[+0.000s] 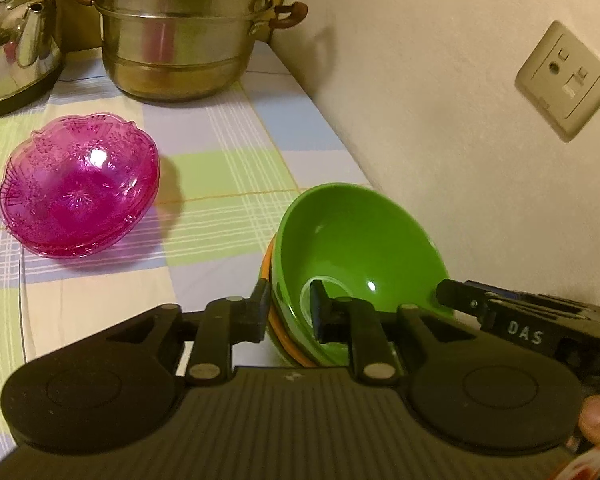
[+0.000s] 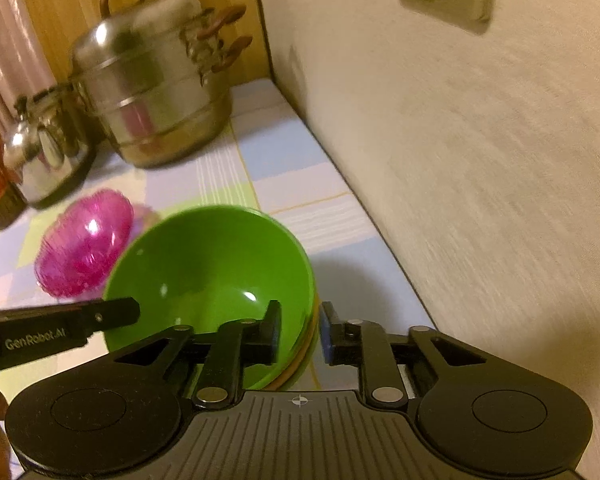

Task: Organize plates and bowls
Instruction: 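Open both grippers and pull back from the bowl stack, then move both open grippers toward the rim of the bowl stack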

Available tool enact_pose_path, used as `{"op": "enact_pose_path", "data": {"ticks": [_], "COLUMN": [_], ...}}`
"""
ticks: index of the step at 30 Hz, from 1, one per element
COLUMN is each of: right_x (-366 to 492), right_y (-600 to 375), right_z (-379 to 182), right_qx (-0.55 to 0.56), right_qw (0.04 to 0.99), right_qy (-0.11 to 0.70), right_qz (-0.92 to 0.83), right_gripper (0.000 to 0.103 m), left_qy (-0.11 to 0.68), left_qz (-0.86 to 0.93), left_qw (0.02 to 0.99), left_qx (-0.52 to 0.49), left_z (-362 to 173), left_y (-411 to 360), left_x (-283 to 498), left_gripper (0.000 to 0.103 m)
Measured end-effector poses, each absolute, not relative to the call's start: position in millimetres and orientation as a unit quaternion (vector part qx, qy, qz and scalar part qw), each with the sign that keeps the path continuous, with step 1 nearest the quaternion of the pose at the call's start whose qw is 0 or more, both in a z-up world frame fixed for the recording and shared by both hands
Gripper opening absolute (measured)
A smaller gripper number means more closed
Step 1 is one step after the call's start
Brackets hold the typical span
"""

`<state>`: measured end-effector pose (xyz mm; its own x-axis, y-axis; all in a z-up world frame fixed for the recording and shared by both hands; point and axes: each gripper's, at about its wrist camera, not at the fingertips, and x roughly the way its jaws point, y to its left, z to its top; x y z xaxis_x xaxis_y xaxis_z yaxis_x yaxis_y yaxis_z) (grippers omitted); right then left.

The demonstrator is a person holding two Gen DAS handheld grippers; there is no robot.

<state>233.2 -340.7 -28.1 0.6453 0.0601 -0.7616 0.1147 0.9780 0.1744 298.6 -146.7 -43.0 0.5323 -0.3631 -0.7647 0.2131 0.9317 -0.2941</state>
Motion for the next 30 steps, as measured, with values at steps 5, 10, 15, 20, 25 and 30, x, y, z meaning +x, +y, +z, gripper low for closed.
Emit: {"op": "enact_pose_path", "data": {"ticks": [5,10,15,20,25,30], "right_x": [213,184,158,134,111,97], "right_y": [-340,-337,-332,-327,-324,-324], "right_z": [-11,-3,-1,-3,-3,-5], "right_qx": [0.134,0.162,0.173,0.172,0.167,0.166], "right_qw": [0.904,0.902,0.899,0.897,0.896,0.894], "right_qy": [0.406,0.4,0.402,0.408,0.411,0.415], "right_qz": [-0.007,-0.005,-0.006,-0.009,-0.01,-0.019], "right_gripper": [0.031,0.033,0.034,0.034,0.035,0.036], "left_qy": [0.436,0.43,0.428,0.428,0.43,0.434], "left_qz": [-0.158,-0.151,-0.136,-0.125,-0.107,-0.101], "left_qw": [0.88,0.883,0.888,0.891,0.894,0.893], "left_qx": [-0.104,-0.11,-0.101,-0.085,-0.066,-0.064], "left_z": [-30,-21,-20,-19,-19,-21], "left_y": [-136,-129,-125,-125,-126,-123], "left_x": [281,255,225,197,176,162], "left_gripper": [0.027,0.036,0.055,0.061,0.067,0.068]}}
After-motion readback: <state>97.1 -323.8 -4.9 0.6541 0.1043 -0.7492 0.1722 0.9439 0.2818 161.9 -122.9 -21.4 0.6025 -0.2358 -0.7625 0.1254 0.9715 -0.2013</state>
